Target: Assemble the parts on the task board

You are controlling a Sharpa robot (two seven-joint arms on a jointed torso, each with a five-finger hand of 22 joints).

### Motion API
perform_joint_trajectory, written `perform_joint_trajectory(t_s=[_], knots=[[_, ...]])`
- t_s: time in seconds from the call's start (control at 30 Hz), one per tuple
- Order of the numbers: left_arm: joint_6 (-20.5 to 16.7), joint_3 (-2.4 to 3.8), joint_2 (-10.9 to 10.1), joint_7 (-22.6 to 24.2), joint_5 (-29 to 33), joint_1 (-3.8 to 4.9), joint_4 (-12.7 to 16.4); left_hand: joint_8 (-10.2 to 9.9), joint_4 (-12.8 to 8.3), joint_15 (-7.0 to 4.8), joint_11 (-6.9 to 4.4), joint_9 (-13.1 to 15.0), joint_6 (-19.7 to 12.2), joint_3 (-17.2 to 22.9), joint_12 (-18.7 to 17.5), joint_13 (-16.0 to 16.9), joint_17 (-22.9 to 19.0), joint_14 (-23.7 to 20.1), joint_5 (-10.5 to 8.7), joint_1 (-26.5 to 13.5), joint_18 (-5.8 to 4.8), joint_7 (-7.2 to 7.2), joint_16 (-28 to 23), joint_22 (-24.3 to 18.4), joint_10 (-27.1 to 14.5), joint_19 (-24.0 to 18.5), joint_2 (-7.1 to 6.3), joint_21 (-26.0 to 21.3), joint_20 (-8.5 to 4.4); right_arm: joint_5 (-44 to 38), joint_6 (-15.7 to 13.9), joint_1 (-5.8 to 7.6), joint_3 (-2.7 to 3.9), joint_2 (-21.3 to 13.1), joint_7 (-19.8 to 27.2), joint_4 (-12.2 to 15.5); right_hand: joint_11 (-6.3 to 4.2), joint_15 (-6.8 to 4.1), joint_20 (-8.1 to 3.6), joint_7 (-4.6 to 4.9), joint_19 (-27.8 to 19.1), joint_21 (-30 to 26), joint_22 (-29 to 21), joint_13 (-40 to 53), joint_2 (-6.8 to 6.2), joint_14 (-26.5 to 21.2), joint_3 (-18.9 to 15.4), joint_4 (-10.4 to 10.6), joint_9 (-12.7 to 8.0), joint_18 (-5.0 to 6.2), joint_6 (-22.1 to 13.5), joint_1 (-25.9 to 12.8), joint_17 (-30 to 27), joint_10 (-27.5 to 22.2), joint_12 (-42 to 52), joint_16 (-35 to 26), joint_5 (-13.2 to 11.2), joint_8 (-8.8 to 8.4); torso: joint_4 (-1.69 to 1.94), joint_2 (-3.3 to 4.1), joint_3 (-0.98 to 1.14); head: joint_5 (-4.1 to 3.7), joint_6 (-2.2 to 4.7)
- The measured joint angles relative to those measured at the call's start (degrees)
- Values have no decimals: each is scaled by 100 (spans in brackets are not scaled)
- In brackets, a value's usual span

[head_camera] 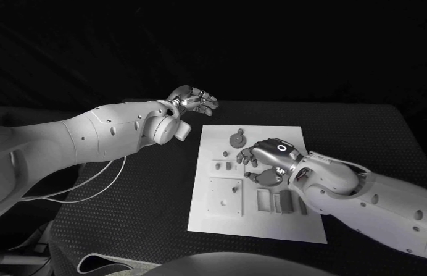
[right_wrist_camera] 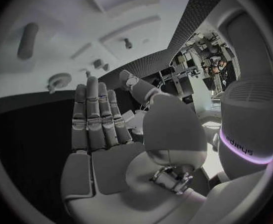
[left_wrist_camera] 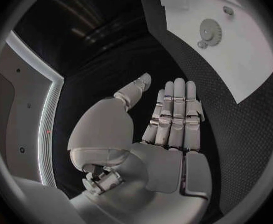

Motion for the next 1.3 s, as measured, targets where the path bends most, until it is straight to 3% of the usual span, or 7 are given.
perform_joint_trajectory(t_s=[0.1, 0.33, 0.53, 0.63, 0.77, 1.03, 1.3], knots=[[0, 0, 8, 6, 0, 0, -30, 0, 0, 0, 0, 0, 0, 0, 0, 0, 4, 0, 0, 0, 0, 0, -13, -5, 0, 0, 0, 0, 0, 170, 72, 240, 54, -193, -5, 139, 3, -44, -16, 0, 127, 64, 47, 17, 0, 132, 0, 0, -3, 1, 0, 0, 59, 37, 0, 84, 0, 28, -9, -7, -3, -30, 42], [1, 0, 27, 17, 1, 0, -111, 0, 0, 21, 0, 0, 0, 0, 0, 0, 9, 21, 0, 0, 0, 0, -23, -5, 0, 0, 0, 0, 0, 212, 813, 632, 114, -535, -83, 300, 3, -81, -47, 0, 192, 83, 88, 22, -45, 185, -41, 41, -16, 0, 0, -96, 148, 36, 0, 133, 0, 34, -14, -12, -7, -83, 119], [2, 0, 33, 24, 1, -2, -125, 0, 0, 21, 0, 0, 0, 0, 0, 0, 9, 21, 0, 0, 0, 0, -22, -11, 0, 0, 0, 0, 0, 52, 1277, 630, 99, -587, -222, 153, 56, -73, -47, -53, 192, 83, 106, 18, -161, 178, -40, 107, -34, 1, -54, -212, 189, -17, -52, 171, 0, 34, -14, -9, -7, -101, 144], [2, -1, 31, 26, 1, -2, -129, 0, 0, 21, 0, 0, 0, 0, 0, 1, 12, 21, 0, 0, 0, 0, -22, -11, 0, 0, 0, 0, 0, -58, 1439, 631, 95, -586, -296, 78, 91, 4, -37, -60, 181, 45, 119, -4, -247, 99, -30, 178, -39, 1, -63, -242, 203, -115, -114, 171, 0, 35, -10, -5, -4, -108, 146], [3, -1, 28, 28, 1, -2, -130, 0, 0, 21, 0, 0, 0, 0, 0, 1, 14, 21, 0, 0, 0, 0, -22, -10, 0, 0, 0, 0, 0, -186, 1588, 629, 43, -576, -380, -36, 128, 22, -19, -73, 136, 29, 140, -19, -308, 37, -10, 246, -42, 0, -77, -263, 227, -193, -157, 170, 0, 34, -6, -2, -2, -116, 142], [5, -1, 28, 32, 2, -2, -131, 0, 0, 21, 0, 0, 0, 0, 0, -4, 18, 21, 0, 0, -1, 0, -22, -16, 0, 0, 0, 0, 0, -398, 1692, 518, -9, -483, -483, -267, 117, 22, -28, -73, 128, 8, 161, -18, -308, 37, 7, 262, -42, 0, -77, -263, 251, -222, -157, 170, 0, 35, -2, 2, -4, -120, 124], [6, -1, 25, 33, 2, -2, -131, 0, 0, 21, 0, 0, 0, 0, 0, -4, 18, 21, 0, 0, 0, 0, -22, -16, 0, 0, 0, 0, 0, -485, 1693, 479, -26, -408, -498, -389, 117, 22, -28, -91, 128, 8, 201, -12, -183, 37, 25, 244, -36, 0, -52, -139, 291, -222, -157, 170, 0, 58, 2, 2, -4, -129, 115]])
